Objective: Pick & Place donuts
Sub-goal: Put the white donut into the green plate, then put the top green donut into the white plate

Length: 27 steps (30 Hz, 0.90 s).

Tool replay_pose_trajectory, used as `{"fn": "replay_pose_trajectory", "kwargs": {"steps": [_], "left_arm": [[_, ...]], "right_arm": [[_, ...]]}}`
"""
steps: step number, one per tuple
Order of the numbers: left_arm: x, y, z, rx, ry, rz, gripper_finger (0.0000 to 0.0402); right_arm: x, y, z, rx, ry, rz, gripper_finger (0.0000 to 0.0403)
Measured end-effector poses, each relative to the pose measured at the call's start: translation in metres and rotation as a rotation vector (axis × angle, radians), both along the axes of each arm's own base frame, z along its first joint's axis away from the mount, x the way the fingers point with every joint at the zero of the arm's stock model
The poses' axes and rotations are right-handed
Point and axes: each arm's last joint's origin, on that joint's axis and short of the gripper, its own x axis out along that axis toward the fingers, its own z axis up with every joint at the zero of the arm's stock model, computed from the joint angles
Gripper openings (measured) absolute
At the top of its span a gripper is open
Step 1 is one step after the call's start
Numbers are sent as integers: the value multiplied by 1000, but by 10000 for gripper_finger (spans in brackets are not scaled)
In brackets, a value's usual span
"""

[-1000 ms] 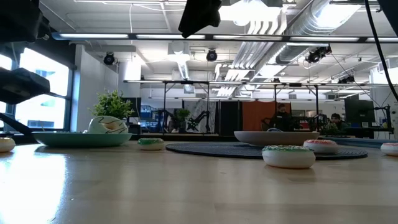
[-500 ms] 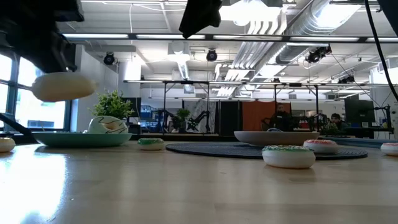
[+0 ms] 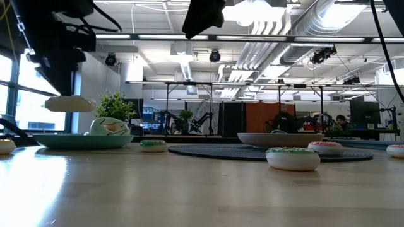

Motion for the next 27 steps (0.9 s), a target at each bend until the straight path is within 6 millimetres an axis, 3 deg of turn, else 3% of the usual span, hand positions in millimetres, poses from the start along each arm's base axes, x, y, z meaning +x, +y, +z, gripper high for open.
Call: {"fn": "replay_pose_trajectory", "kwargs": {"steps": [4,17,21,27], "left_arm": [[5,5,-5,15,44,25,26],[13,16,-13,19,113,55,165],[18,14,-1,-28,118,-28,174],[36,7,27,-94,64,-296,174]], "right_arm": [[0,0,0,0,5,0,154],[0,0,-1,1,6,0,153],[0,0,-1,1,6,0,153],[0,0,-1,1,7,0,153]]}}
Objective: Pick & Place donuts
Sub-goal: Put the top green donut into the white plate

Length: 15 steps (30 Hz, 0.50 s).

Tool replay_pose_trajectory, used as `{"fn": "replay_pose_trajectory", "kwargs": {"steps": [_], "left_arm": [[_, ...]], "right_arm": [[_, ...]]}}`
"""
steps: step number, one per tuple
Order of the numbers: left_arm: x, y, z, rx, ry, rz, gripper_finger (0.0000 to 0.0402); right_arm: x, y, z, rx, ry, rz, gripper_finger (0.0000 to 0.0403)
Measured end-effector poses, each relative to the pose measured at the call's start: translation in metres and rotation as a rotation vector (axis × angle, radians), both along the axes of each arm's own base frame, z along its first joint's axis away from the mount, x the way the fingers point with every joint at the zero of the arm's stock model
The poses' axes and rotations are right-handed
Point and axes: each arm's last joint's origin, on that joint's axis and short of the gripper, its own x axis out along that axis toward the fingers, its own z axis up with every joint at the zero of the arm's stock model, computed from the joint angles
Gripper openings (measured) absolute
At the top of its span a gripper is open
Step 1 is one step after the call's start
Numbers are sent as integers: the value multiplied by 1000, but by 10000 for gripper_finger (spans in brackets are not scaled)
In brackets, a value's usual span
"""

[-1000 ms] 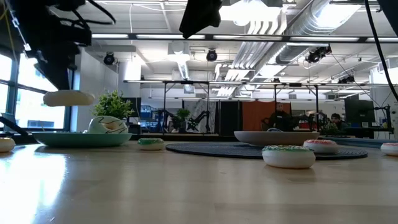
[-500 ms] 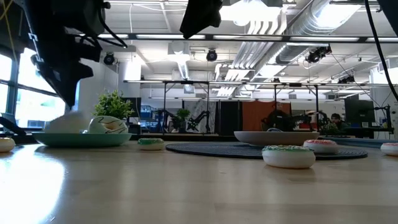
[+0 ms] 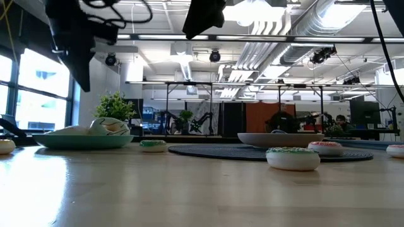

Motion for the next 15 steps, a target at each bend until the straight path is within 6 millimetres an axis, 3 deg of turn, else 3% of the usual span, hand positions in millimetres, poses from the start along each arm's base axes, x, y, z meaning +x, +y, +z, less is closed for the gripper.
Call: {"fn": "replay_pose_trajectory", "kwargs": {"steps": [4,7,11,15], "left_arm": [[6,-2,8,-44,-42,-64,174],[11,-5,9,-46,-103,-84,174],[10,-15,16,-24,-164,-150,160],[0,-20,22,-2,-191,-173,137]], "right_arm": [[-2,0,-1,1,29,0,153],[-3,0,-17,5,85,-2,153],[-1,2,-63,115,154,-9,153],[9,9,-118,127,33,84,153]]}}
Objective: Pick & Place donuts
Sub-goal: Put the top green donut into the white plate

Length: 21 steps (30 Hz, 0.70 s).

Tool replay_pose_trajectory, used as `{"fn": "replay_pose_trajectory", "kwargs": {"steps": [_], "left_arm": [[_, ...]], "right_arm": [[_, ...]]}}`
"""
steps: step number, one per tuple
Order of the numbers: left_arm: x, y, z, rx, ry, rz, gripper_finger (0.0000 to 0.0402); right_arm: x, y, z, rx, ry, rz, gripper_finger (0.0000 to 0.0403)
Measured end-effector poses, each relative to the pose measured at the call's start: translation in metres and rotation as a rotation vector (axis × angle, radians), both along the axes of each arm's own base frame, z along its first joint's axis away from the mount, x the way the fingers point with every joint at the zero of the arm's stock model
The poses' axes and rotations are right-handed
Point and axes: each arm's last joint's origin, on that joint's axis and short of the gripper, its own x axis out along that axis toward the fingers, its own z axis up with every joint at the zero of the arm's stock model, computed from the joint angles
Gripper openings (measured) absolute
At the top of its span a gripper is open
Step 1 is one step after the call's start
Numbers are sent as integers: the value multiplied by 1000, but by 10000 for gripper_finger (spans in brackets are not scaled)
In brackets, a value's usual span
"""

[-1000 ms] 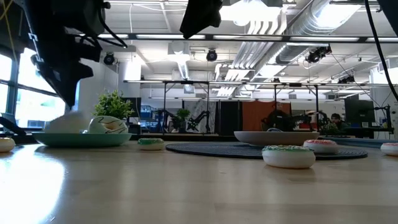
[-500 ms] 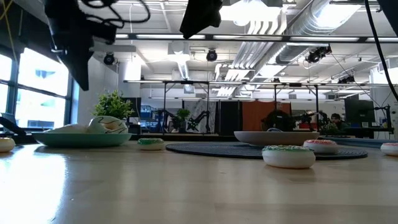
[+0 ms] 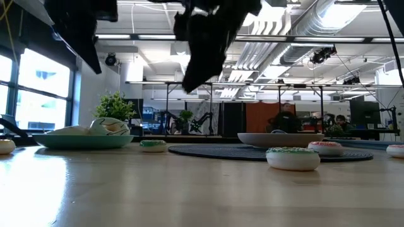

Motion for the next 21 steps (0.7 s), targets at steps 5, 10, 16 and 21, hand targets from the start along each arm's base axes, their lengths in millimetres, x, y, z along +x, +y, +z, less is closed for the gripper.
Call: {"fn": "replay_pose_trajectory", "kwargs": {"steps": [5,10,16,21], "left_arm": [[-13,-1,13,15,-82,-1,118],[-22,2,20,7,-137,27,115],[-25,5,23,47,-169,52,115],[-26,5,23,41,-171,50,115]], "right_arm": [[7,10,-41,-54,-349,55,154],[4,18,-66,-122,-438,54,154],[17,17,-101,-124,-379,45,154],[24,13,-111,-124,-286,43,154]]}}
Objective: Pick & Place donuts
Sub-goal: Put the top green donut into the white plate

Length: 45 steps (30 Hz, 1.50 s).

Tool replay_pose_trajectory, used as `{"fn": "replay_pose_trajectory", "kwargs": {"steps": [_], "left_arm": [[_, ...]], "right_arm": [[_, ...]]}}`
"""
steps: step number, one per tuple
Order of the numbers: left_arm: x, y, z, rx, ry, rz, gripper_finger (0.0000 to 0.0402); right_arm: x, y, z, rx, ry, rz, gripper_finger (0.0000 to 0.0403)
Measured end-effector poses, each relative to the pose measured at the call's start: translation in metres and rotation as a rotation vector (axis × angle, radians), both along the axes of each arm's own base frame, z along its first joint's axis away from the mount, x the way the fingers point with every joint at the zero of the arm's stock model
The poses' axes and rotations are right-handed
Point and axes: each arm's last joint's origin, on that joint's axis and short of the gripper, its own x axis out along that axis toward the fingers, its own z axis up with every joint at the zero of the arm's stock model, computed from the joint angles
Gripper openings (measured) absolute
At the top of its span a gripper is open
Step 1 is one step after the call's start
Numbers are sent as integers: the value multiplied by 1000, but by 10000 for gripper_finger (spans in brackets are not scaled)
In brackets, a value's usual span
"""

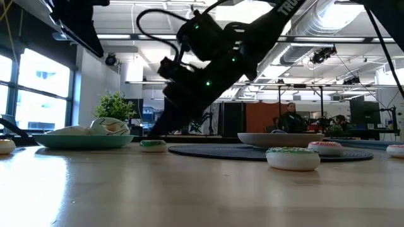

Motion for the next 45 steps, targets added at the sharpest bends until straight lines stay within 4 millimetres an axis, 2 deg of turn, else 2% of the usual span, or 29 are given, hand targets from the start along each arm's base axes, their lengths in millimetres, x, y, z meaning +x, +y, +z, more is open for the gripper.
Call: {"fn": "replay_pose_trajectory", "kwargs": {"steps": [7,10,13,18,21,23,28,31,33,36,42,45], "left_arm": [[0,0,0,1,3,0,114],[-1,0,0,2,9,0,114],[-1,0,0,3,10,0,114],[-1,0,-1,1,12,-1,114],[-1,0,-1,-1,13,-2,114],[-1,0,-1,-2,14,-3,114],[-1,0,-1,-2,13,-3,114],[-1,0,-1,-2,13,-2,115],[-1,0,-1,-4,11,0,115],[-1,0,-1,-5,11,1,115],[-1,0,-1,-7,11,-3,115],[-1,0,-1,-7,9,-3,115]], "right_arm": [[0,-1,-10,23,57,-47,152],[-1,-1,-10,20,64,-43,137],[-1,-1,-8,25,62,-44,103],[-5,-5,-3,20,97,-50,19],[-17,-9,19,9,149,-85,16],[-30,-10,45,-46,183,-140,25],[-82,-18,112,-217,296,-345,10],[-112,-28,140,-210,313,-487,8],[-130,-35,146,-191,318,-552,14],[-153,-46,133,-153,344,-641,14],[-185,-72,70,-75,364,-761,8],[-197,-82,46,-26,358,-765,17]]}}
